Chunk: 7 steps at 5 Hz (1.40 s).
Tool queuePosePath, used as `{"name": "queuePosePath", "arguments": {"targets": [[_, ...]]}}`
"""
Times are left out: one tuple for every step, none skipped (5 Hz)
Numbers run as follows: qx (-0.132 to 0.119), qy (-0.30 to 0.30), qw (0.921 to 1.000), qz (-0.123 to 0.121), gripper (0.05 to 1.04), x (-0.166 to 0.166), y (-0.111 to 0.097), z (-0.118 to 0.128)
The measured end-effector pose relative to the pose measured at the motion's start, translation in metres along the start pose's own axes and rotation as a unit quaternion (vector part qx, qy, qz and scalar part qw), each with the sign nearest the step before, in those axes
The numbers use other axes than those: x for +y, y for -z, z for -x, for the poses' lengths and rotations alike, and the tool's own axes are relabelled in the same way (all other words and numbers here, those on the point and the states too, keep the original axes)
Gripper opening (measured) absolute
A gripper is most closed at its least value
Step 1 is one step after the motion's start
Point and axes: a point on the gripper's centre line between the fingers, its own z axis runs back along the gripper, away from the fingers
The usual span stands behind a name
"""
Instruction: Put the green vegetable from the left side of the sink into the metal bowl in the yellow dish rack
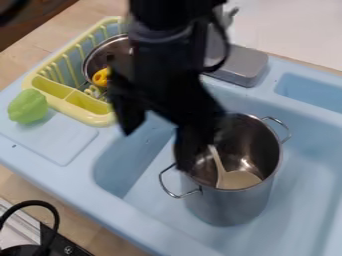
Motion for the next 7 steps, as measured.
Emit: {"name": "queuePosePath", "arguments": {"targets": [[0.003, -0.025, 0.9996, -0.011, 1.001, 0.026, -0.003, 0.014], [0.008, -0.067, 0.9977, -0.010, 1.001, 0.057, 0.001, 0.015], [0.027, -0.102, 0.9943, -0.010, 1.001, 0.084, 0.009, 0.016], [0.021, -0.125, 0.9916, -0.023, 1.001, 0.103, -0.002, 0.015], [0.018, -0.154, 0.9875, -0.029, 1.001, 0.123, -0.007, 0.020], [0.025, -0.157, 0.9865, -0.040, 1.001, 0.131, -0.008, 0.021], [0.034, -0.163, 0.9858, -0.025, 1.001, 0.143, 0.003, 0.021]]}}
